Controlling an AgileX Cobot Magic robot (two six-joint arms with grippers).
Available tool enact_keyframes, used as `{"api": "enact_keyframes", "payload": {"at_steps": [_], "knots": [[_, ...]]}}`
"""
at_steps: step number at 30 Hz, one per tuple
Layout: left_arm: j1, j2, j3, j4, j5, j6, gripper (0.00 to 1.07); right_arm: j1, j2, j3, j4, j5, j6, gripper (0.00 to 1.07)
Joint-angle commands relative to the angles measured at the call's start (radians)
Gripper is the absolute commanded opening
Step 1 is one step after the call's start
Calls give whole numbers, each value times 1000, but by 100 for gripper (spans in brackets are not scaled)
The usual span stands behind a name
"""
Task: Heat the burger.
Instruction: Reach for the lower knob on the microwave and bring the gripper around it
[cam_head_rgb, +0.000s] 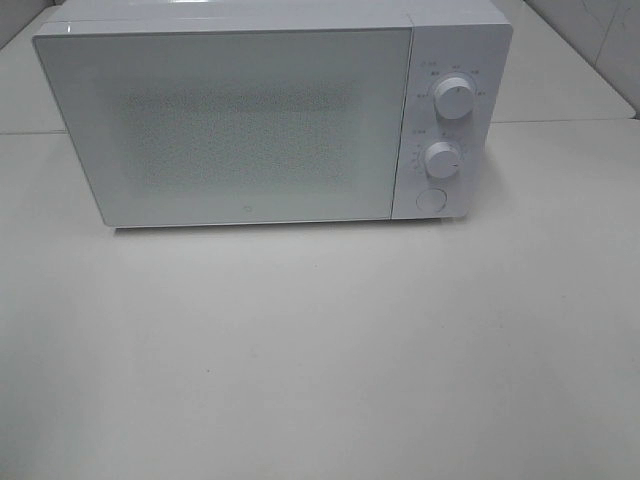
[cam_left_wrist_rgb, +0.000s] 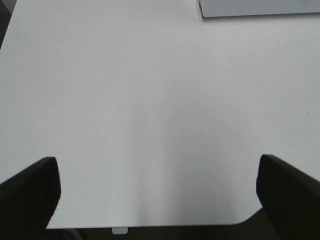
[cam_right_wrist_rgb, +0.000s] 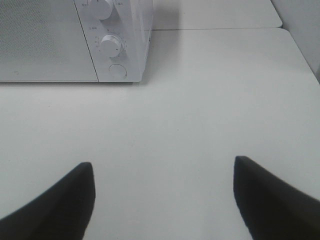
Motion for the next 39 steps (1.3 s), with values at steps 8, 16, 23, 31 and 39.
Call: {"api": "enact_keyframes", "payload": {"at_steps": [8,16,23,31,39], "knots": [[3,-250,26,-4,-40,-72,101,3,-29,0,-1,-6,0,75],[3,-268,27,12,-41,-109,101,3,-28,0,-1,-6,0,75],[3,-267,27,13,-41,-109,101,3,-28,0,-1,-6,0,75],[3,-267,27,13,-41,-109,101,3,-28,0,-1,-6,0,75],[3,-267,27,13,-41,-109,101,3,-28,0,-1,-6,0,75]]}}
